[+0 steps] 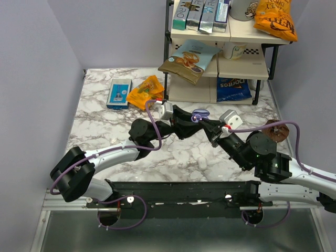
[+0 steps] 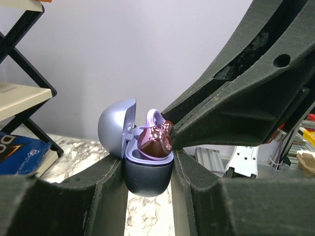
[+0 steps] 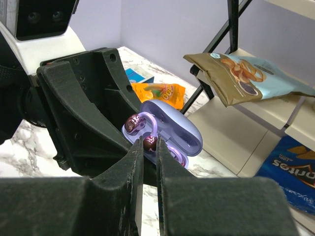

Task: Insert the wireless bluetooth earbuds into the charging case
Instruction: Pick up the earbud from the charging case, then place the earbud in the charging case.

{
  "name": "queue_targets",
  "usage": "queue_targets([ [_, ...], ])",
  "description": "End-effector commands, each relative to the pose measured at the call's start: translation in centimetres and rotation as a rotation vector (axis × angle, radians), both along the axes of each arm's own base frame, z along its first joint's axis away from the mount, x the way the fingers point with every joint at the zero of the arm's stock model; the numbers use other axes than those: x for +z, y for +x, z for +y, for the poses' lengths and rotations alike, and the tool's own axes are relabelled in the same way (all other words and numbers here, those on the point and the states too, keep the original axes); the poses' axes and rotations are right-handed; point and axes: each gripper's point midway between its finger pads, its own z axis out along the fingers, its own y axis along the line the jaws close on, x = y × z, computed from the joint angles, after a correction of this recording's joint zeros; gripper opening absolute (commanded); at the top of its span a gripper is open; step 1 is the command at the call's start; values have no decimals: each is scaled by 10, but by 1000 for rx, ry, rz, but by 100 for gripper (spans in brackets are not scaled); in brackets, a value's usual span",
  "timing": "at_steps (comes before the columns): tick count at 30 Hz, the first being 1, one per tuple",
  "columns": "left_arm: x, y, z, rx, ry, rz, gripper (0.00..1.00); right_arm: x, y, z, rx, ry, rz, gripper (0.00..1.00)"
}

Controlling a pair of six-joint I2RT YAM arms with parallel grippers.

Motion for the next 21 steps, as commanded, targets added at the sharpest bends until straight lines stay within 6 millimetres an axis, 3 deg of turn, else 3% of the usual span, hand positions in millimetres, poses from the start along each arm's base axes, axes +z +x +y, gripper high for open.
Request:
queue_targets([
  [1, 51, -2, 12, 20, -133, -89, 0, -30, -1, 0, -7, -126, -16, 1],
  [21, 54, -22, 12, -91, -140, -115, 0, -35, -10, 6, 54, -241, -123, 1],
])
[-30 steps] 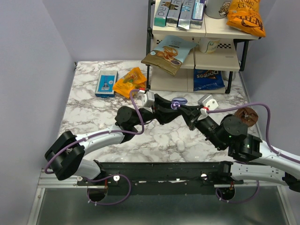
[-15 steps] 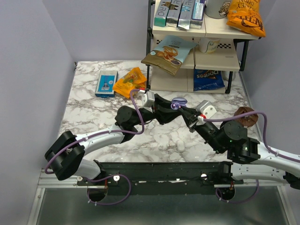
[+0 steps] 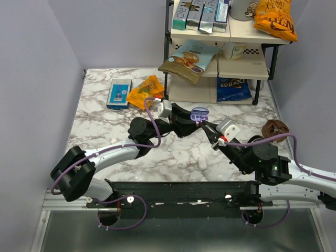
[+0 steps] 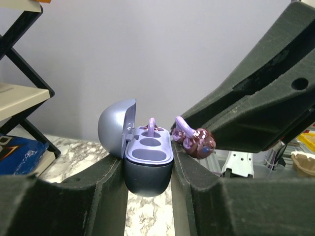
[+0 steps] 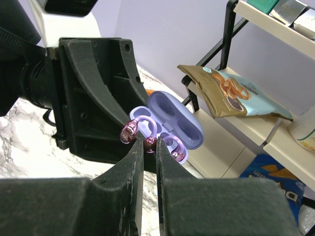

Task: Insert the wireless bluetooth earbuds into the charging case
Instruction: Place the earbud in the charging case.

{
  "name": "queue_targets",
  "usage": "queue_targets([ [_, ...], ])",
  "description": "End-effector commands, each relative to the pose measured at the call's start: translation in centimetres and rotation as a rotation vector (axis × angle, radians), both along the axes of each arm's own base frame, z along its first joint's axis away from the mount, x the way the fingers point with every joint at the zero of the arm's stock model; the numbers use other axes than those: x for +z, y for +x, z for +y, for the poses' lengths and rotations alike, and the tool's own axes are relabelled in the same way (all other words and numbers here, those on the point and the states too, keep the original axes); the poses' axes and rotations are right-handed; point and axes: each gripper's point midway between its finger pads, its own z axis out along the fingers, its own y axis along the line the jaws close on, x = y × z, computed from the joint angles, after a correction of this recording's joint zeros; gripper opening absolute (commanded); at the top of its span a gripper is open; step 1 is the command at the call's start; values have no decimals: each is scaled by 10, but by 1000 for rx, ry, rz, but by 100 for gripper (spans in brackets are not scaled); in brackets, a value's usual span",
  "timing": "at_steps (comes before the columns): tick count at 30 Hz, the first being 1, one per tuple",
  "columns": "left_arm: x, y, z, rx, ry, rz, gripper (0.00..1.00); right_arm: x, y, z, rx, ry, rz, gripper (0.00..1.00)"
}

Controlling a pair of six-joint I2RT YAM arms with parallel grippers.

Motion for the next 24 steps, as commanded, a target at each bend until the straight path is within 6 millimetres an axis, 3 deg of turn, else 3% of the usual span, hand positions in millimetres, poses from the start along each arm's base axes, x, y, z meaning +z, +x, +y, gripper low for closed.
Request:
queue_targets([
  [1, 51, -22, 10, -68, -138, -122, 0, -32, -2, 6, 24, -139, 8, 1],
  [9, 38, -22, 7, -84, -106, -101, 0, -10, 1, -4, -24, -45, -3, 1],
  [17, 34, -24, 5, -103, -94, -90, 0, -4, 18, -9, -157, -51, -45, 1],
  [24, 23, -22, 3, -96, -64, -80, 0, 15, 16, -15, -149, 34, -65, 1],
])
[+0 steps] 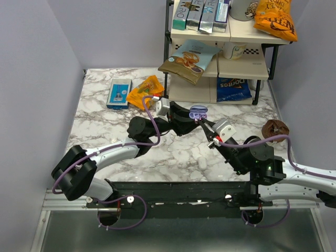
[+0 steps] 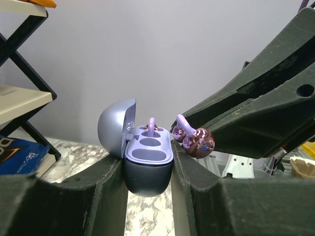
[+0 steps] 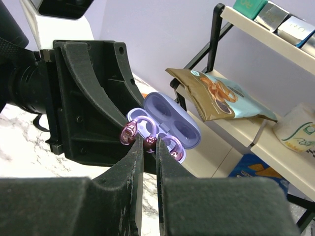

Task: Insert the wireless bluetooth earbuds into the charging case
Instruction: Place the earbud in the charging case.

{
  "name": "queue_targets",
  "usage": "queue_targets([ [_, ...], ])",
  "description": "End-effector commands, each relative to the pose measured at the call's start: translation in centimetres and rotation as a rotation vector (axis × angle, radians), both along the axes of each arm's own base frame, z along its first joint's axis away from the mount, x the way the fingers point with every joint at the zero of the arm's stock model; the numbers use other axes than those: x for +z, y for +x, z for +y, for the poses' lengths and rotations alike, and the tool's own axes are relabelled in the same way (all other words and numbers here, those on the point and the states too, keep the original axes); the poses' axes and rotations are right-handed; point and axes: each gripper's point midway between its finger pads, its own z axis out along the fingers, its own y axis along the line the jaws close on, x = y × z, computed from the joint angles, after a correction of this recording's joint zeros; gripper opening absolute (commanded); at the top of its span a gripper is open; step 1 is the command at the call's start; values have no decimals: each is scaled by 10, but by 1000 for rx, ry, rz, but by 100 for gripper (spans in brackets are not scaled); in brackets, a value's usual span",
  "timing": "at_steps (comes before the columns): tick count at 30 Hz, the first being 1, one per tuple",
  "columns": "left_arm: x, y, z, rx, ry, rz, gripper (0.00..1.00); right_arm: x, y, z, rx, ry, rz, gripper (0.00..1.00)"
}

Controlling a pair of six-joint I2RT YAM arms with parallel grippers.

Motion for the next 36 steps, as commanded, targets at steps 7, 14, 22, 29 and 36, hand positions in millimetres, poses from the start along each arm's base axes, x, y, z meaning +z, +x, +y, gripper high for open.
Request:
queue_targets([
  [7, 8, -12, -3, -16, -6, -84, 0, 10, -1, -15, -17, 66, -2, 1],
  [14, 12, -11, -2, -5, -10, -88, 0, 1, 4, -11, -44, 23, -7, 1],
  [22, 6, -7, -9, -11, 37, -61, 0, 3, 5, -6, -40, 3, -36, 1],
  [29, 5, -6, -9, -10, 40, -55, 0, 3, 6, -2, -42, -17, -47, 1],
  [36, 8, -10, -10, -18, 36, -74, 0, -6, 7, 4, -35, -61, -41, 1],
])
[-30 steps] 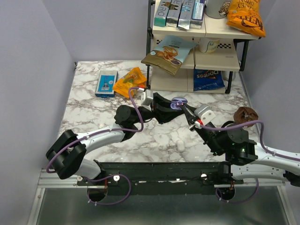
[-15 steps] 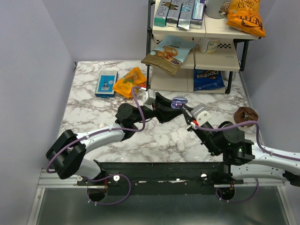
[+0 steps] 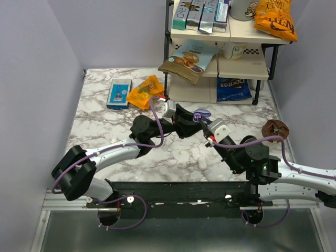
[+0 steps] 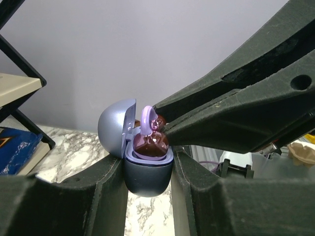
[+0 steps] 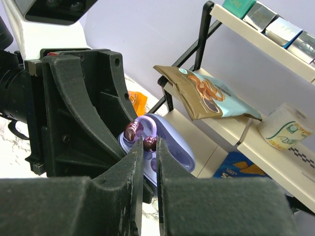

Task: Insert the wireless bluetooth earbuds into the charging case
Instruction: Place the earbud in the charging case.

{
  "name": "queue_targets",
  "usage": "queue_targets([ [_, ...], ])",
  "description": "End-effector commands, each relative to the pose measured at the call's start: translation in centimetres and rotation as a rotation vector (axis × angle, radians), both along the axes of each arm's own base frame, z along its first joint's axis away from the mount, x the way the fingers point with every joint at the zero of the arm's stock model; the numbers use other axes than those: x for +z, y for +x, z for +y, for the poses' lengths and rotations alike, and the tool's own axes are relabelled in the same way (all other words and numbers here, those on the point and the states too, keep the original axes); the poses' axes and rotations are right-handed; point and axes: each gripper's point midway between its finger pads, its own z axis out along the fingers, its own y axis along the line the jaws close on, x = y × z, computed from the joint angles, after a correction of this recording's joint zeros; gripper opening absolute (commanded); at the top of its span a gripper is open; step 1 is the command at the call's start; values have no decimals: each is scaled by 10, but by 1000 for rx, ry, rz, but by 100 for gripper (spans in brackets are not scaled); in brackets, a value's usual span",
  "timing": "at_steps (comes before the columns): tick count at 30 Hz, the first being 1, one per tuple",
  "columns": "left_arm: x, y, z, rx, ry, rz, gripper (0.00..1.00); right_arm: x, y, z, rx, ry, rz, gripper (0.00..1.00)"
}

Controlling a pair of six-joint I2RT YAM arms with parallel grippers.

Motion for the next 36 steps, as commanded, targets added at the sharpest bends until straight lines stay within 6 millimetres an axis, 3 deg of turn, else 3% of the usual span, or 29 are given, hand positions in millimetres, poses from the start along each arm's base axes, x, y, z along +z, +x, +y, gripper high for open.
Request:
queue_targets([
  [1, 23, -6, 1, -7, -41, -65, 0, -2, 1, 2, -3, -19, -6, 1],
  [9, 27, -7, 4, 5, -48, -81, 0, -17, -2, 4, 23, -93, 9, 1],
  [29, 35, -10, 8, 11, -65, -110, 0, -20, -4, -5, 19, -111, 15, 1],
  [36, 35, -10, 8, 13, -66, -114, 0, -21, -6, -3, 42, -113, 22, 6],
])
